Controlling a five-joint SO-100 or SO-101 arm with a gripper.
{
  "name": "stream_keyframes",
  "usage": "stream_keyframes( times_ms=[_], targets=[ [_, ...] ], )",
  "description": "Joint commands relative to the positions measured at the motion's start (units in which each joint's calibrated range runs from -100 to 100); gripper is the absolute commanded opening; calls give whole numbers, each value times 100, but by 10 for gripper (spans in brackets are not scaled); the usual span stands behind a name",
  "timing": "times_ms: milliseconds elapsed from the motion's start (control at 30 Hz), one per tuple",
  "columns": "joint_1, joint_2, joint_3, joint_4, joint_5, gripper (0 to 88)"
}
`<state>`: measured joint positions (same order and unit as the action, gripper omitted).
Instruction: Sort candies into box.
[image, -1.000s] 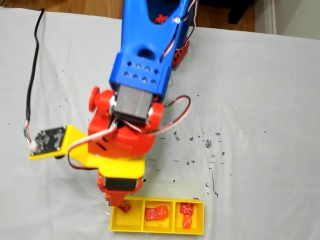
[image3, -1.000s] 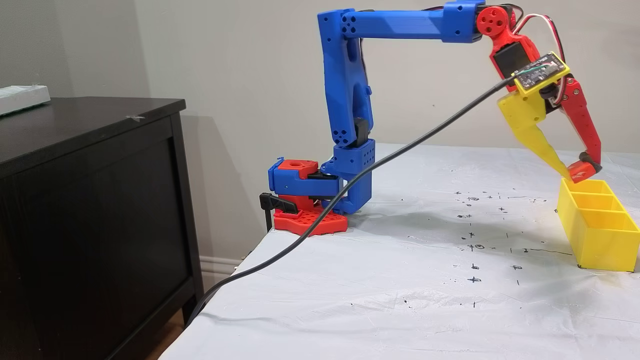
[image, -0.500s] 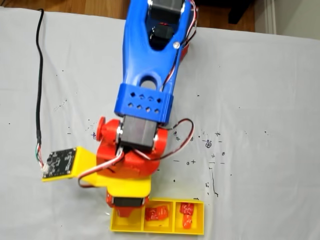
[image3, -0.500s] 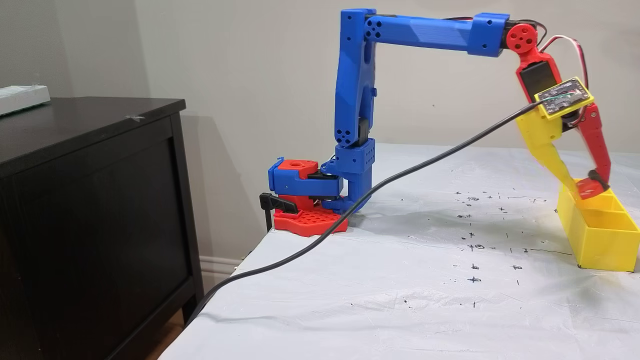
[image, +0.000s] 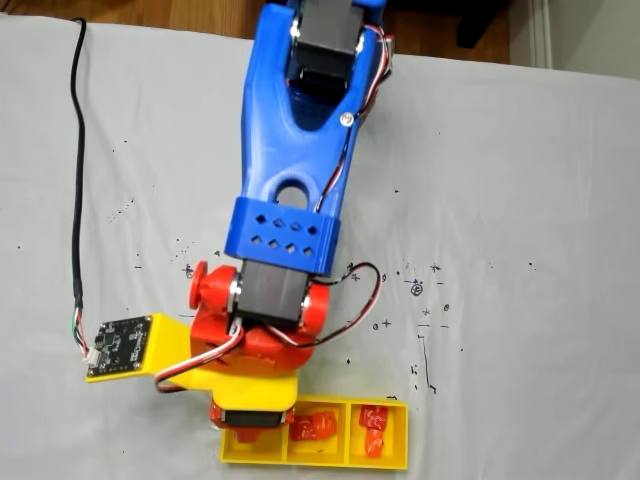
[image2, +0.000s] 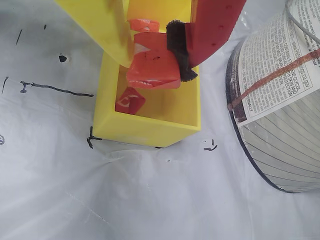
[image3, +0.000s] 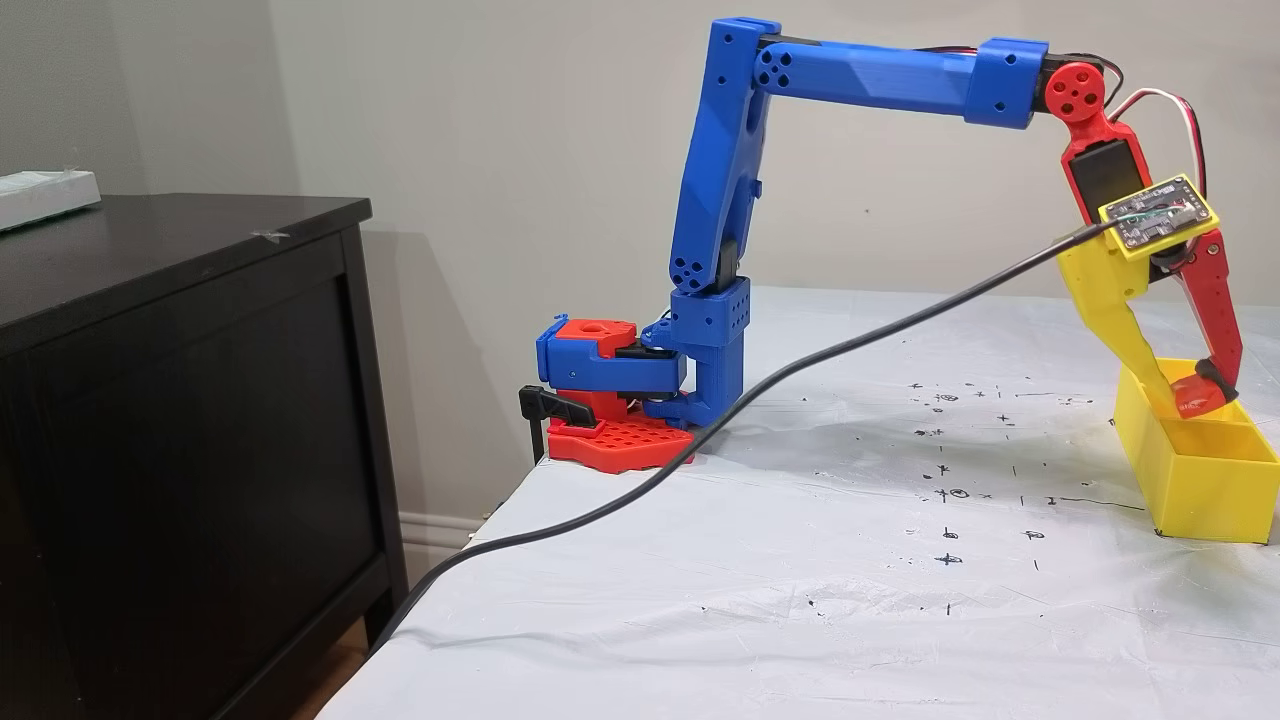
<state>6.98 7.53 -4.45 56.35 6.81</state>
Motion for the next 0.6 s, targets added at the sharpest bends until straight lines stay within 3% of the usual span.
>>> stream_keyframes(
  times_ms=[0,200,567],
  targets=[
    [-55,44,-634,-23,20,2],
    [-64,316,-1016,190,15,8],
    [-73,324,-998,296,39,290]
  ],
)
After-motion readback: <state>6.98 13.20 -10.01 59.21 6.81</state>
